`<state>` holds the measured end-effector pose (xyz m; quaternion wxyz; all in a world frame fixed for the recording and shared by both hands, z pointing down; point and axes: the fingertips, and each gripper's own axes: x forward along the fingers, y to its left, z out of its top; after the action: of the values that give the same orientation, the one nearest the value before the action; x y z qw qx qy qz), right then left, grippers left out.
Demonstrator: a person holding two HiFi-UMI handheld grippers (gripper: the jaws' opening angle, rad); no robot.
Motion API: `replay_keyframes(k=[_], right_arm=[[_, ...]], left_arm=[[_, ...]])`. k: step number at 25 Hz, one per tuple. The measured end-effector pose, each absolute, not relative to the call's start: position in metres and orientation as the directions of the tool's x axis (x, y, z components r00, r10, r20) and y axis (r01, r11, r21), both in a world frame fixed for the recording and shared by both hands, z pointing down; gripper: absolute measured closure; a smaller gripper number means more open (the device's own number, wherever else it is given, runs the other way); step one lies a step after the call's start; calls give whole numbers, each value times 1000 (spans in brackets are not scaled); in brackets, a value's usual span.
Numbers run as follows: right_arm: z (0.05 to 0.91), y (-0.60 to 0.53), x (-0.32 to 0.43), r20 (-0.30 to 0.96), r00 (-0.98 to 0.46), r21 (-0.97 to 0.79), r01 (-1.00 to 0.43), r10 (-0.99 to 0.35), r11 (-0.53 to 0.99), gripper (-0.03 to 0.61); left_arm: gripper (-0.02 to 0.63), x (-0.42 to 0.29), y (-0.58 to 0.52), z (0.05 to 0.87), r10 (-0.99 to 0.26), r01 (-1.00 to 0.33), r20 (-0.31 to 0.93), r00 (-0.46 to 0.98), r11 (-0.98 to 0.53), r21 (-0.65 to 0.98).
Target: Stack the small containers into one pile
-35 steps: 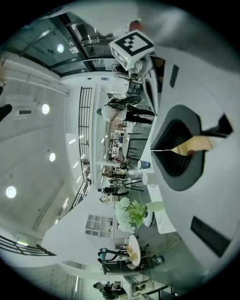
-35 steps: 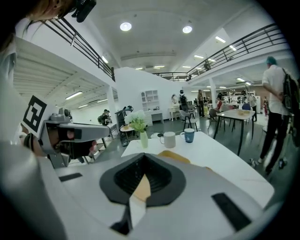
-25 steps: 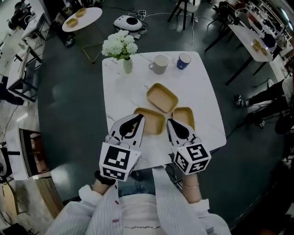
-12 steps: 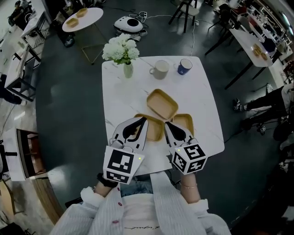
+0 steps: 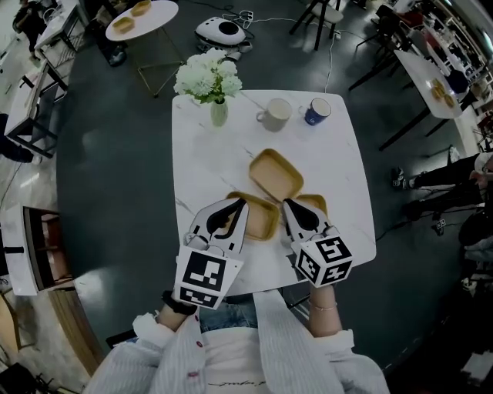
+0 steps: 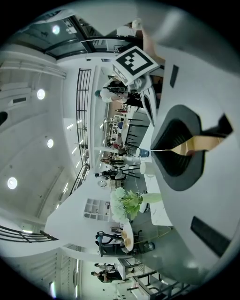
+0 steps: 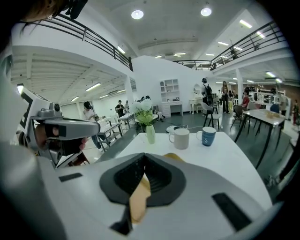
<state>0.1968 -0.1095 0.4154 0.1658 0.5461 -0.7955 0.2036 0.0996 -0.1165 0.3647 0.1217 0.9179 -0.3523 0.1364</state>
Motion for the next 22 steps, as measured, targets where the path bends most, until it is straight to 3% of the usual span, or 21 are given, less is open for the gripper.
replay_keyframes(k=[22], right_arm=[[511, -155, 192, 723, -456, -109, -817, -519, 566, 540]], left_arm=[[592, 76, -114, 433, -606, -739, 462, 648, -646, 191]])
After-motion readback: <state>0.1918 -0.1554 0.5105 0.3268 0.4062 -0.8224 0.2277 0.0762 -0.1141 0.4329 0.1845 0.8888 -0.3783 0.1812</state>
